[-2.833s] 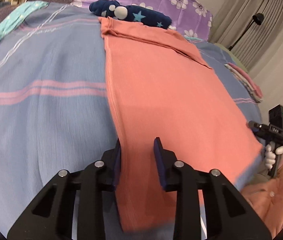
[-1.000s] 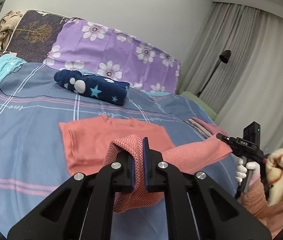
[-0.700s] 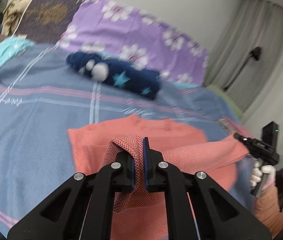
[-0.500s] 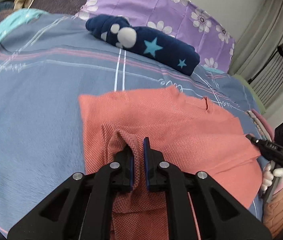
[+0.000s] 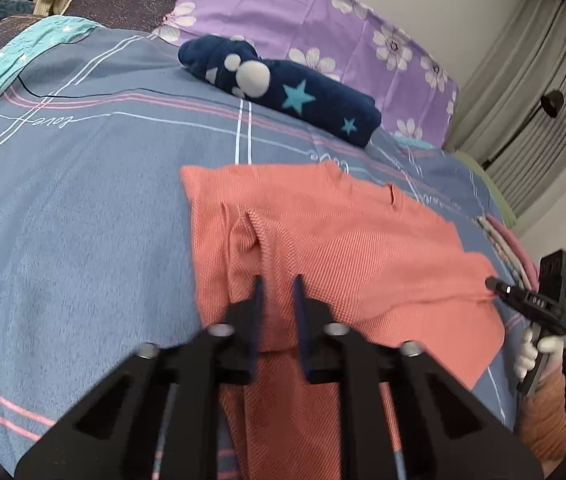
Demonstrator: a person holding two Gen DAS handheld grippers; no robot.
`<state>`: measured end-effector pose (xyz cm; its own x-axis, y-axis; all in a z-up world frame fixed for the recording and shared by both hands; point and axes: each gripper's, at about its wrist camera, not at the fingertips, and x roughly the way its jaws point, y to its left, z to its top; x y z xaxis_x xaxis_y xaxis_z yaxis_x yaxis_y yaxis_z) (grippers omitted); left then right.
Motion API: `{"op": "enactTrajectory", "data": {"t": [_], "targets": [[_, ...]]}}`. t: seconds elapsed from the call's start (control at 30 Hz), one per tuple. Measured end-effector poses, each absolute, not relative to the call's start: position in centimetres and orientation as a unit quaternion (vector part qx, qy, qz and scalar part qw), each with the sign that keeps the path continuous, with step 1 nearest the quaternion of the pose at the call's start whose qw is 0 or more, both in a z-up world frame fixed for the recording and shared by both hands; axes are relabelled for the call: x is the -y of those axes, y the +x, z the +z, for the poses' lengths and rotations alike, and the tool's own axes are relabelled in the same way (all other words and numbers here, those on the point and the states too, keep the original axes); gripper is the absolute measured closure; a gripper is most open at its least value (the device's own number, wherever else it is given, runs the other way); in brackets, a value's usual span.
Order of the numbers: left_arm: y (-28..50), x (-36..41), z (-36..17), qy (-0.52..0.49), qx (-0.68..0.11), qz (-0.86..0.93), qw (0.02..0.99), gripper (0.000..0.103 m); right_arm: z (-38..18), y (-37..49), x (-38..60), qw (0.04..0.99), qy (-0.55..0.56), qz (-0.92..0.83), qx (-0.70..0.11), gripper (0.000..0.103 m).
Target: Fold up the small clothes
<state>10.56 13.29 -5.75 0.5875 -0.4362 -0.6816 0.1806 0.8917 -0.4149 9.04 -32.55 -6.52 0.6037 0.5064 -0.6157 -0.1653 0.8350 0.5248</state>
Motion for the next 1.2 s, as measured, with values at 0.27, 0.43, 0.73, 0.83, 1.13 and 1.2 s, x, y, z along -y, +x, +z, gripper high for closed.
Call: {"op": "enactTrajectory", "data": {"t": [0.27,0.43,0.73,0.83,1.13,1.2], "targets": [[13.8,-14.5,-1.3,-0.215,-0.36,-0.191,0.887,0.101,-1.9,12.8,33.4,0.872,0.263,0.231,-0.344,0.097],[19.4,-18.1,-1.8,-0.34,-0.341,-0.114,0.869,0.098,-3.1,18.8,34.4,0.873,0.275,0.156,-0.373,0.075],[18.4,-16.4,-3.5,-0.206,-0.384,-0.111,0.893,0.058,-6.4,18.2,35.8,0.877,0.23,0.134,-0.4,0.065],[18.1,-15.2,-4.3,-0.163,-0.401,-0.139,0.891,0.048,-6.8,18.7,35.7,0.876,0.222,0.135,-0.406,0.062],[22.8,-13.9,-6.6,-0.134,-0.444,-0.124,0.877,0.066,-6.0,21.2,33.3,0.888,0.182,0.156,-0.392,0.059],[23.3,-13.6,-6.6,-0.139,-0.444,-0.133,0.875,0.097,-5.9,21.7,32.7,0.892,0.168,0.156,-0.391,0.059]]}}
